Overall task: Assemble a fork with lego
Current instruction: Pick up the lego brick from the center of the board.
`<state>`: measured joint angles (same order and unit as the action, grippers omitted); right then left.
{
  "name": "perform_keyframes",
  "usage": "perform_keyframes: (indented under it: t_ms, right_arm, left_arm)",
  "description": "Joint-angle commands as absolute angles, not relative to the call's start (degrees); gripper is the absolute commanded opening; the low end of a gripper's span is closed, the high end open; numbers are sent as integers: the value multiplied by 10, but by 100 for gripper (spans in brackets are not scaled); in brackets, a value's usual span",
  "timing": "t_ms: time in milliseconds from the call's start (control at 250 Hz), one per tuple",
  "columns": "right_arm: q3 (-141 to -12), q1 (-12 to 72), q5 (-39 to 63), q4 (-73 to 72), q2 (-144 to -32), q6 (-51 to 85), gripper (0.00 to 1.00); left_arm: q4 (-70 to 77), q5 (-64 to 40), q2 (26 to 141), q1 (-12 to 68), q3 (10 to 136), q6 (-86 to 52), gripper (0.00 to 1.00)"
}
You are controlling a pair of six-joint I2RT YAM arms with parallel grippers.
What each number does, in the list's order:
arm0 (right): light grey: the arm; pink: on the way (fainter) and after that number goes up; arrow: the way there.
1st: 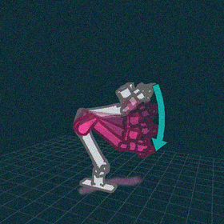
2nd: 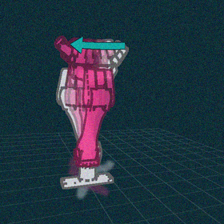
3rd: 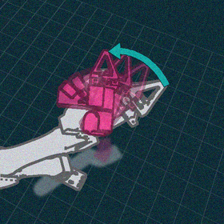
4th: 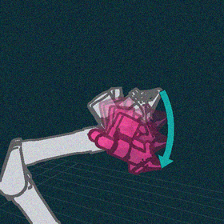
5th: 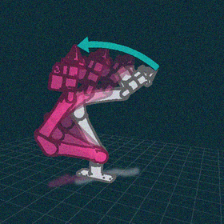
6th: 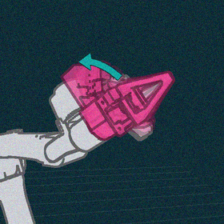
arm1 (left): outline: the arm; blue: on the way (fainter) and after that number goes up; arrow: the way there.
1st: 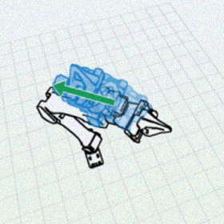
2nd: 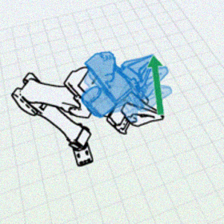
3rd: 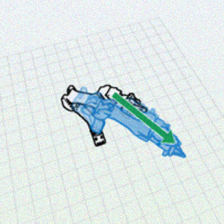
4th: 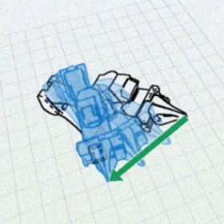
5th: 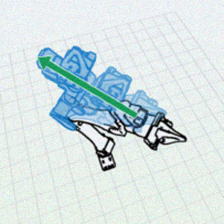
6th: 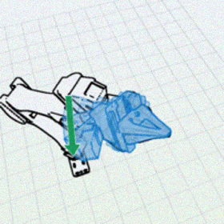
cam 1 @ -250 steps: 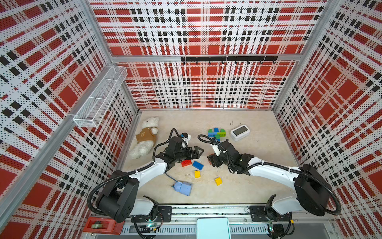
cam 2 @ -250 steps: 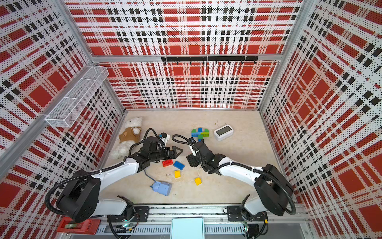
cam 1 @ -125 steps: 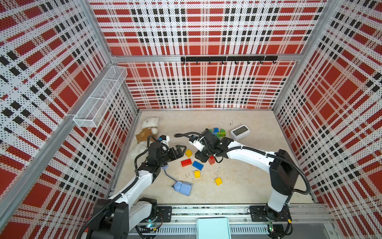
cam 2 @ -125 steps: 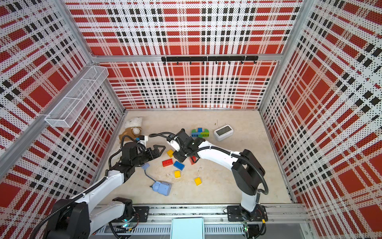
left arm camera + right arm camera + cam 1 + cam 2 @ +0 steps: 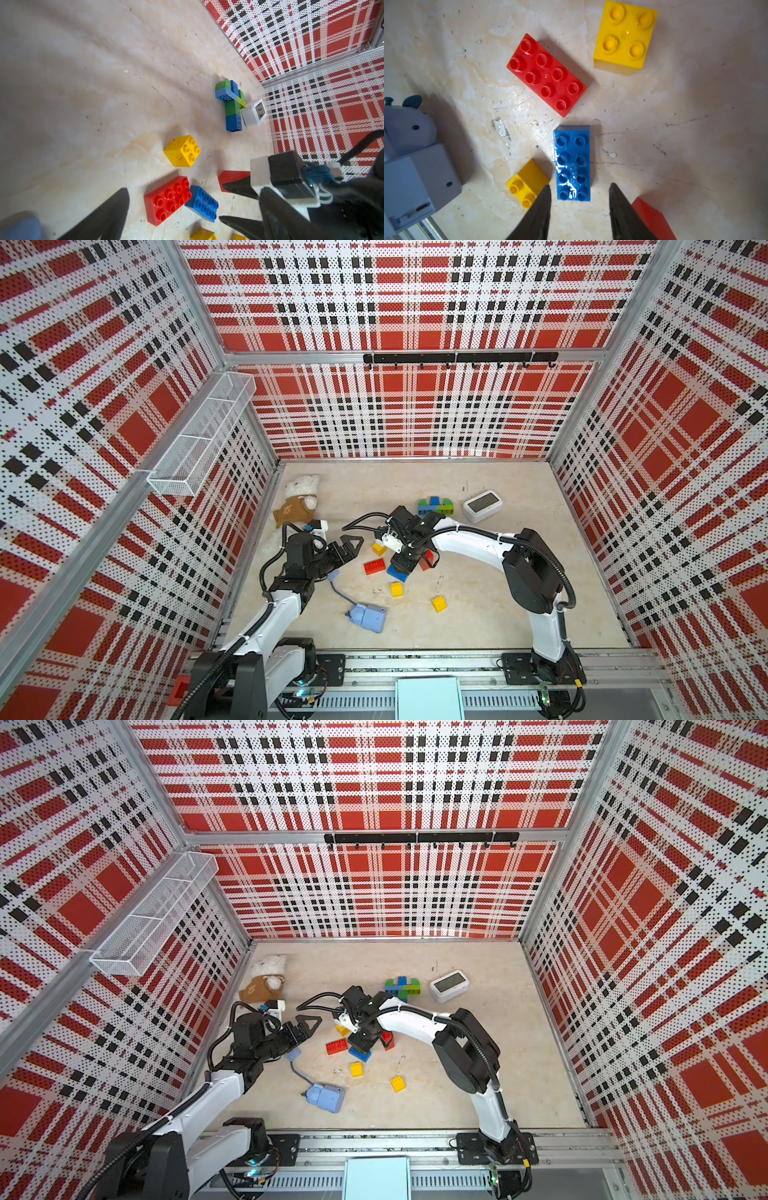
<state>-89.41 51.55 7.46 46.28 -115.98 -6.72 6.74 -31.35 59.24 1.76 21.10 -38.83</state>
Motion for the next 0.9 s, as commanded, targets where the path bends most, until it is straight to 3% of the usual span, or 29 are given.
perform_keyframes:
  t_ms: [0,376,892]
  right_arm:
    - [-903,525,75,478,-1177,-82,48]
    - [-905,537,71,478,-1201,-82,49]
    - [-914,540,51,493,-1218,-76,40]
  left_arm:
    - [89,-332,585,9,206,-396,100]
    - [105,-340,587,4,195,-406,100]
    - [105,-340,584,4,193,-405,100]
